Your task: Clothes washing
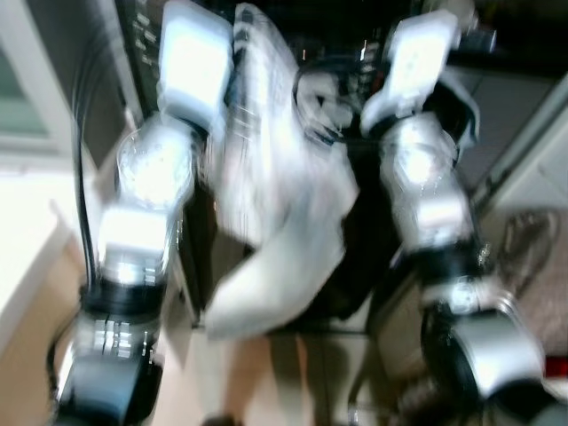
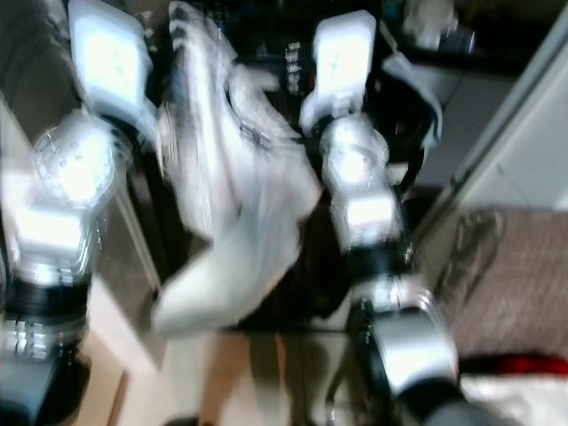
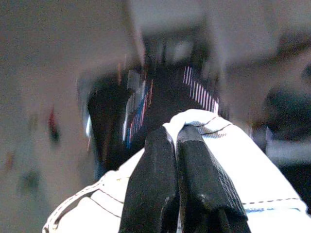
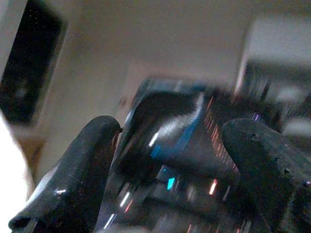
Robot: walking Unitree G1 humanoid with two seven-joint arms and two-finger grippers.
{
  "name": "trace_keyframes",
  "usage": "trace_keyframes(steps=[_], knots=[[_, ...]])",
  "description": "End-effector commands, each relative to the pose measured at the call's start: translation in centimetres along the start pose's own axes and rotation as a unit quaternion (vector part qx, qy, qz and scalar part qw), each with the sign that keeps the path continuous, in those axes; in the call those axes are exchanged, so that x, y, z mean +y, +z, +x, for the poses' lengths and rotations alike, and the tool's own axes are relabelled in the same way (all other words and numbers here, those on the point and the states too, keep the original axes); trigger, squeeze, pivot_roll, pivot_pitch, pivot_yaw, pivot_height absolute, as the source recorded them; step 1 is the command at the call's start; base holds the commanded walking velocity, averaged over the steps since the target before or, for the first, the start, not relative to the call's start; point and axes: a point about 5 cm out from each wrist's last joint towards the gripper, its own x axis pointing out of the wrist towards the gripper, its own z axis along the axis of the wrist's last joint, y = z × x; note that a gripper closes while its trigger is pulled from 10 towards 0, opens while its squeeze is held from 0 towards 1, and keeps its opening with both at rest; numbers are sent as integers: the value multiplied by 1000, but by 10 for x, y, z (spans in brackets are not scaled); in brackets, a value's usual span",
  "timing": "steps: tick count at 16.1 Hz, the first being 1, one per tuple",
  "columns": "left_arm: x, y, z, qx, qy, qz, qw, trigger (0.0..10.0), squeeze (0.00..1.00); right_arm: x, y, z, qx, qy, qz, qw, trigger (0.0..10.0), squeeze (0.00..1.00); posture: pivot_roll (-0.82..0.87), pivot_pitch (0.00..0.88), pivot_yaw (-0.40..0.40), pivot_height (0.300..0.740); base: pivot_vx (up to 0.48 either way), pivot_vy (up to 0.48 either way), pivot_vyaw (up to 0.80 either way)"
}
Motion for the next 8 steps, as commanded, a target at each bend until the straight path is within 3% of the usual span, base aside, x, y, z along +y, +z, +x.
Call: trace_keyframes(steps=[1,3,4,6,7,8], knots=[[-3,38,14,-88,-21,10,996,10000,0,-19,8,3,-22,-32,-7,999,10000,16,73,0,-73,740,480,0,0],[8,56,42,-122,-40,27,991,10000,0,-24,12,6,-34,-51,-5,998,10000,16,83,0,-79,740,480,0,0],[14,56,60,-118,-56,36,991,10000,0,-24,7,-2,-28,-60,-6,998,10000,20,81,0,-73,740,480,0,0],[32,43,95,-66,-66,55,994,10000,0,-23,-20,-33,32,-63,-10,997,10000,24,29,0,-39,740,480,0,0],[35,40,99,-55,-62,66,994,10000,0,-23,-25,-39,45,-59,-12,997,10000,24,22,0,-35,740,480,0,0],[44,29,104,-11,-46,85,995,10000,0,-20,-33,-56,68,-23,7,997,10000,20,-20,0,-8,740,480,0,0]])
